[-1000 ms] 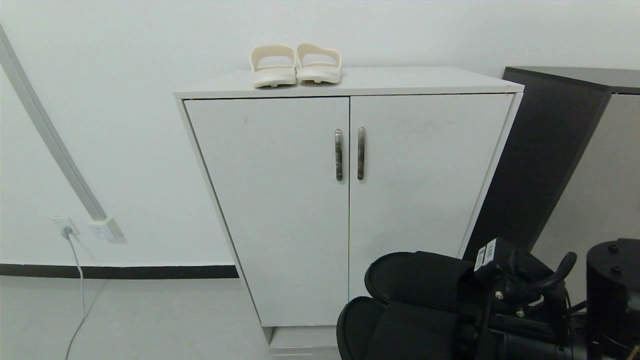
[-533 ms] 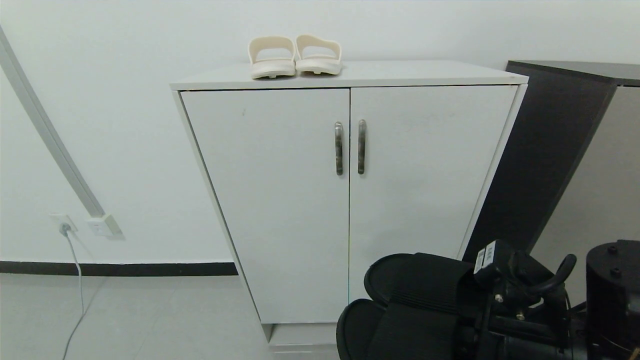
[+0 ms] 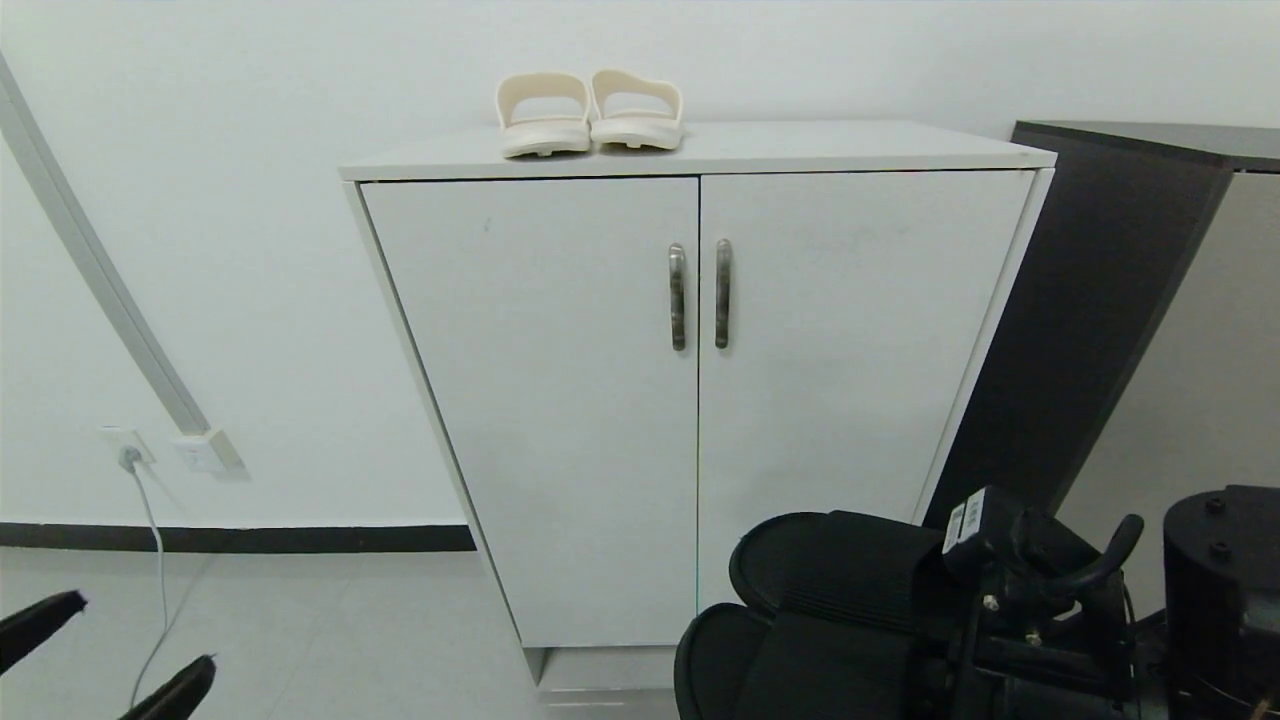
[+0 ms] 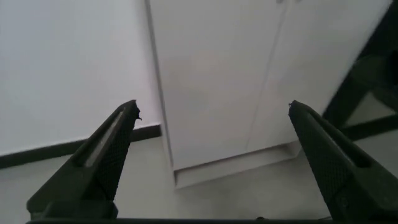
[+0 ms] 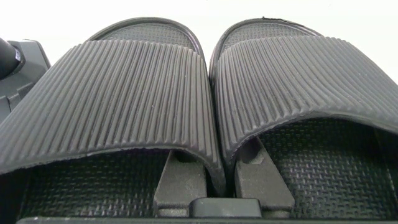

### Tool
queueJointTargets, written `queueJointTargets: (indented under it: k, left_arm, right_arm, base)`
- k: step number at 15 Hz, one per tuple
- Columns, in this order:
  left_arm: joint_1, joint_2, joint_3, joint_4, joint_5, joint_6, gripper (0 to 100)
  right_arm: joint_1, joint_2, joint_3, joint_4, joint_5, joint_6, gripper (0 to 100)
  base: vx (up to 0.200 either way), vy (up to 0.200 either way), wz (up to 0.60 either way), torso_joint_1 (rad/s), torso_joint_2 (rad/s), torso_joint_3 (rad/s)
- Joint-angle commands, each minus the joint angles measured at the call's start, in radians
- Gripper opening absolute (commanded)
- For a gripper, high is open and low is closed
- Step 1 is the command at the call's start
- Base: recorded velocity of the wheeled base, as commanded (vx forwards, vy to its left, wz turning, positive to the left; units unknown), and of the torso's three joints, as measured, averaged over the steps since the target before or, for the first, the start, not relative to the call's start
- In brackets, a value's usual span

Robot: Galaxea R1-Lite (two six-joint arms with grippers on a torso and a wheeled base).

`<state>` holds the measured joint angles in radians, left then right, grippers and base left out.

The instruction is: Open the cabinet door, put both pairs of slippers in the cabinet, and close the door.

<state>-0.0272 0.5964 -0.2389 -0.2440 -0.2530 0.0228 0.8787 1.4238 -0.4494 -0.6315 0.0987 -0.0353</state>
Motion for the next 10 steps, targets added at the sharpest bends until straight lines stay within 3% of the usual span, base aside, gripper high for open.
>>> queueJointTargets:
  k: [1, 3, 6, 7, 8, 9, 10]
  left_arm:
    - [-0.072, 0.276, -0.016, -0.179, -0.049, -0.015, 100]
    - [-0.138, 0.428, -0.03, -0.354, -0.049, -0.027, 100]
    - [-0.224, 0.574, -0.072, -0.486, -0.038, -0.076, 100]
    - [-0.296, 0.645, -0.123, -0.521, 0.003, -0.126, 100]
    - [-0.341, 0.681, -0.155, -0.537, 0.038, -0.155, 100]
    - [-0.402, 0.743, -0.212, -0.56, 0.087, -0.176, 100]
    - [-0.434, 0.775, -0.24, -0.571, 0.104, -0.178, 100]
  right_arm:
    - [0.0, 0.004, 0.0, -0.001, 0.001, 0.0, 0]
    - [0.0, 0.006, 0.001, -0.001, 0.001, 0.0, 0]
    - [0.0, 0.02, 0.006, -0.001, 0.001, 0.0, 0]
    - [0.0, 0.02, 0.006, -0.001, 0.003, 0.0, 0]
    - [0.0, 0.02, 0.008, -0.001, 0.001, 0.0, 0]
    - [0.0, 0.018, 0.009, -0.001, 0.003, 0.0, 0]
    - [-0.001, 0.015, 0.011, -0.001, 0.003, 0.002, 0]
  base:
    - [0.0, 0.0, 0.0, 0.0, 0.0, 0.0]
    - [0.0, 0.0, 0.0, 0.0, 0.0, 0.0]
    - [0.0, 0.0, 0.0, 0.0, 0.0, 0.0]
    - [0.0, 0.0, 0.0, 0.0, 0.0, 0.0]
    - [0.0, 0.0, 0.0, 0.0, 0.0, 0.0]
    - [0.0, 0.0, 0.0, 0.0, 0.0, 0.0]
    - [0.0, 0.0, 0.0, 0.0, 0.0, 0.0]
